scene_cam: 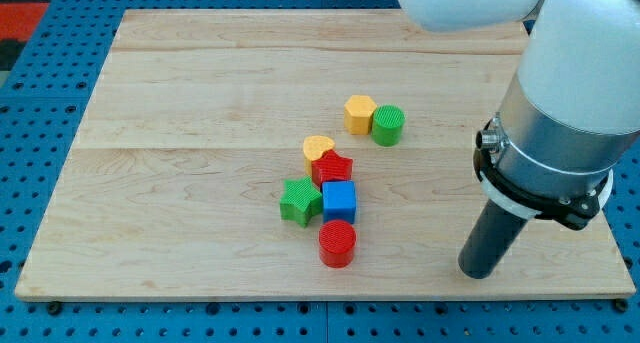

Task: Point your arm at bottom right of the board

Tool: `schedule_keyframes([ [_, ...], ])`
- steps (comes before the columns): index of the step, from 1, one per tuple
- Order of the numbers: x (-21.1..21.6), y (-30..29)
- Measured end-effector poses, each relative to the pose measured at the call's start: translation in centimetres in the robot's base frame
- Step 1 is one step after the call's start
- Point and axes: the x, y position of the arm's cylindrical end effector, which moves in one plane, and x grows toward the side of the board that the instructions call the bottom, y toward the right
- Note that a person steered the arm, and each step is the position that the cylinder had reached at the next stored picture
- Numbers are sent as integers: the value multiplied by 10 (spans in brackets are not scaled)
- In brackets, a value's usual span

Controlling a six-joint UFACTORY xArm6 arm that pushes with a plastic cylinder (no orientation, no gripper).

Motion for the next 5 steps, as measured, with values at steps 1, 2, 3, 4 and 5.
schedule_keyframes([
  [1,0,1],
  [2,-4,16],
  [3,-6,31],
  [4,-8,43],
  [5,-17,82],
])
